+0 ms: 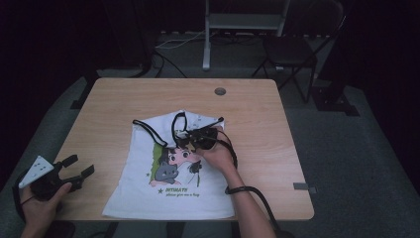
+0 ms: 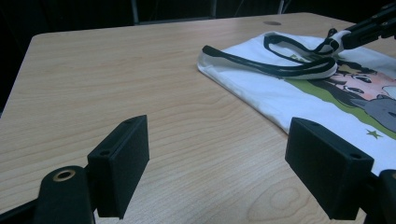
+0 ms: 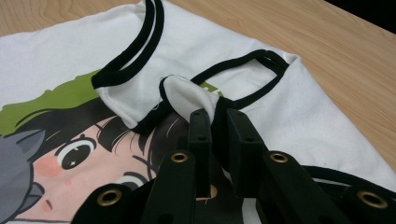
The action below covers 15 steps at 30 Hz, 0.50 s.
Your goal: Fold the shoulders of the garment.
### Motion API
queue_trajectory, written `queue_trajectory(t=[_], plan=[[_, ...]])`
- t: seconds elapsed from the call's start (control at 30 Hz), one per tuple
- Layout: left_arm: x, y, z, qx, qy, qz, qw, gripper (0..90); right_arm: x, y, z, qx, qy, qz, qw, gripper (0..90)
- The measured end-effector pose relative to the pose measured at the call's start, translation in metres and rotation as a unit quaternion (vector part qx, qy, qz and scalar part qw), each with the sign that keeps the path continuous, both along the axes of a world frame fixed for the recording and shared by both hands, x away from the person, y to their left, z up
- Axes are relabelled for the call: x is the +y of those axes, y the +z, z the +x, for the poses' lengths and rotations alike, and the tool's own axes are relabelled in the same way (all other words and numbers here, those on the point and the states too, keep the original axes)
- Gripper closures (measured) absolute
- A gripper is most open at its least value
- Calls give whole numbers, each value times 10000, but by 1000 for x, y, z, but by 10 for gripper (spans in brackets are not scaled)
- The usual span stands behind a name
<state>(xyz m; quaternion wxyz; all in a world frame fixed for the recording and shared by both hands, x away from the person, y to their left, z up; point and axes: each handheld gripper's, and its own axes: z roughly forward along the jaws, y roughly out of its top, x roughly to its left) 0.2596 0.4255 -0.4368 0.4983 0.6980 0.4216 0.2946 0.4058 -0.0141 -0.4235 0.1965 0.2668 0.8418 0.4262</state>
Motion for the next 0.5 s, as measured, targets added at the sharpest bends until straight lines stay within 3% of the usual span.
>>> queue_trajectory(t=[0.5], plan=[[0, 0, 0, 0, 0, -1, 10000, 212, -2, -5, -6, 13, 62, -111, 9999, 813]])
